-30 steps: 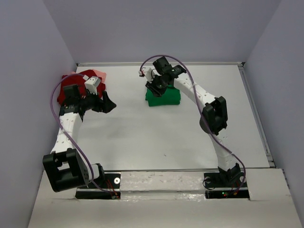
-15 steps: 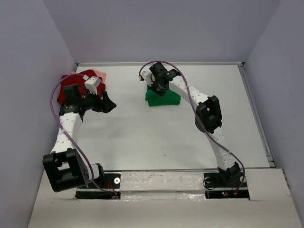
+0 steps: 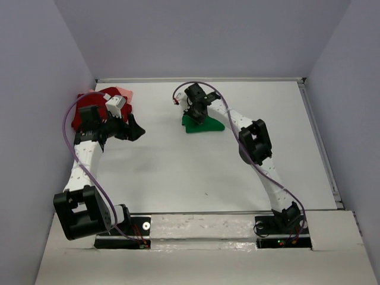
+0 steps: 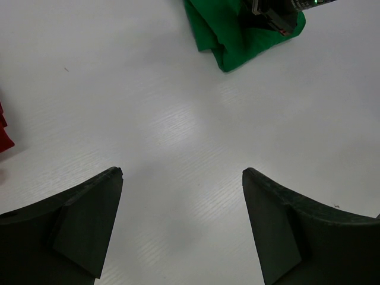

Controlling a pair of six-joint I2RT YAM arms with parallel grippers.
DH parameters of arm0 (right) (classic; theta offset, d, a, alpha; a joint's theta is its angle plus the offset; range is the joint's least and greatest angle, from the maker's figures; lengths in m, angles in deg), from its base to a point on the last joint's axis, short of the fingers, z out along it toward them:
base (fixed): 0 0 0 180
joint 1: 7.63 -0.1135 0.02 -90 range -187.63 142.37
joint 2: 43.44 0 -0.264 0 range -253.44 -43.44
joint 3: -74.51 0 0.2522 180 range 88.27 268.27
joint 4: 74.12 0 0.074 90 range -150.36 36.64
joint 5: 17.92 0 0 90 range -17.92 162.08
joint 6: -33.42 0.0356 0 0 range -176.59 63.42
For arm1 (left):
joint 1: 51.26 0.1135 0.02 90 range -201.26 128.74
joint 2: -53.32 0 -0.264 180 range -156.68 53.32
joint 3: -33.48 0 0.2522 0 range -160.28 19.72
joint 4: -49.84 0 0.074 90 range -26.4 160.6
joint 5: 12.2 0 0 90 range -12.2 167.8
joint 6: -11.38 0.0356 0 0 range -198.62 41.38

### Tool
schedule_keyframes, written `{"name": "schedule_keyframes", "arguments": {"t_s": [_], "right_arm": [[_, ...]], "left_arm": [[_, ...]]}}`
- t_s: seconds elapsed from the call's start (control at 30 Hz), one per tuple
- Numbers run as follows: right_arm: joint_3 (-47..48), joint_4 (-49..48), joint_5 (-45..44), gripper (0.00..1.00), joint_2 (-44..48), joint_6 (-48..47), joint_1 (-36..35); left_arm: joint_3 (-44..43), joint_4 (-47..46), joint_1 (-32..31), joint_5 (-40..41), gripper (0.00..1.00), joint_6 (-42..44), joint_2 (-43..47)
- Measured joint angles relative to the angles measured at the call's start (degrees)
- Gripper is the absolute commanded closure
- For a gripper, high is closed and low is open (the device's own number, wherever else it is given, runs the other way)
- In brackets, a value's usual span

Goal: Fold and stack the t-shirts
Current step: Fold the tshirt

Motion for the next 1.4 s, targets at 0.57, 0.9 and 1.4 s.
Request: {"name": "schedule_keyframes", "arguments": {"t_s": [0.57, 0.9, 1.4], "right_arm": [[-25.2, -7.5, 8.8, 1.00, 13.1, 0.2, 0.0], [-25.3, -2.2, 10.3, 0.77, 14.8, -0.1, 0.0], [-20.5, 9.8, 14.9, 0.52, 24.3, -0.1, -2.7]], "left_arm": [[0.0, 0.0, 0.0, 0.0, 0.08, 0.0, 0.0], [0.0, 0.0, 0.0, -0.1, 0.08, 0.0, 0.0], [0.0, -0.1, 0.0, -0.1, 0.08, -0.1, 0.0]]}}
